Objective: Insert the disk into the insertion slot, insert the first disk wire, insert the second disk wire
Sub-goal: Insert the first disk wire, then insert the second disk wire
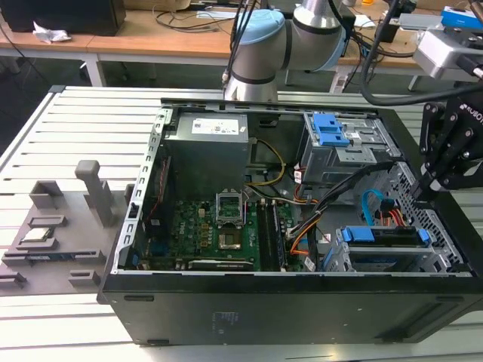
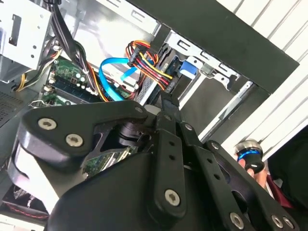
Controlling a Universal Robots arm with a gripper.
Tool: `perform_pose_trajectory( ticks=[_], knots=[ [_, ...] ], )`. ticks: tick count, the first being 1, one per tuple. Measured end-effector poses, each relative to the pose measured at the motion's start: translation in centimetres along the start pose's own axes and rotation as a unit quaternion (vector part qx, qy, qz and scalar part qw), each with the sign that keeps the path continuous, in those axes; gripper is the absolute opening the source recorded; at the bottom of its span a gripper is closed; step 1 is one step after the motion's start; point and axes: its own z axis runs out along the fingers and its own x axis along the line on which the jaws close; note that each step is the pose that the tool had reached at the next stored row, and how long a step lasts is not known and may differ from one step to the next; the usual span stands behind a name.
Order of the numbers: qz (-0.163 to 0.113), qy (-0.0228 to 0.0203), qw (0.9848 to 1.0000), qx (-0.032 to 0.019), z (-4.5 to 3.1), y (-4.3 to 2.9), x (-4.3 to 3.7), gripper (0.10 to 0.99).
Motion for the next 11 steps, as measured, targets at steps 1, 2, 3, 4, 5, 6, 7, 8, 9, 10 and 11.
perform_pose_trajectory(
  ticks=[1,2,3,4,5,6,7,8,9,10,11],
  knots=[
    [0.000,0.0000,1.0000,0.0000,0.00,0.00,0.00,0.106],
    [0.000,0.0001,1.0000,0.0000,-0.01,0.00,0.00,0.106],
    [0.000,0.0001,1.0000,0.0000,-0.01,0.00,0.00,0.106],
    [0.000,0.0001,1.0000,0.0000,-0.02,0.00,0.00,0.106],
    [0.000,0.0001,1.0000,0.0000,-0.02,0.00,0.00,0.106],
    [0.000,0.0001,1.0000,0.0000,-0.02,0.00,0.00,0.106],
    [0.000,0.0001,1.0000,0.0000,-0.02,0.00,0.00,0.106],
    [0.000,0.0001,1.0000,0.0000,-0.02,0.00,0.00,0.106],
    [0.000,0.0001,1.0000,0.0000,-0.02,0.00,0.00,0.106],
    [0.000,0.0001,1.0000,0.0000,-0.02,0.00,0.00,0.106],
    [0.000,0.0001,1.0000,0.0000,-0.02,0.00,0.00,0.106]
  ],
)
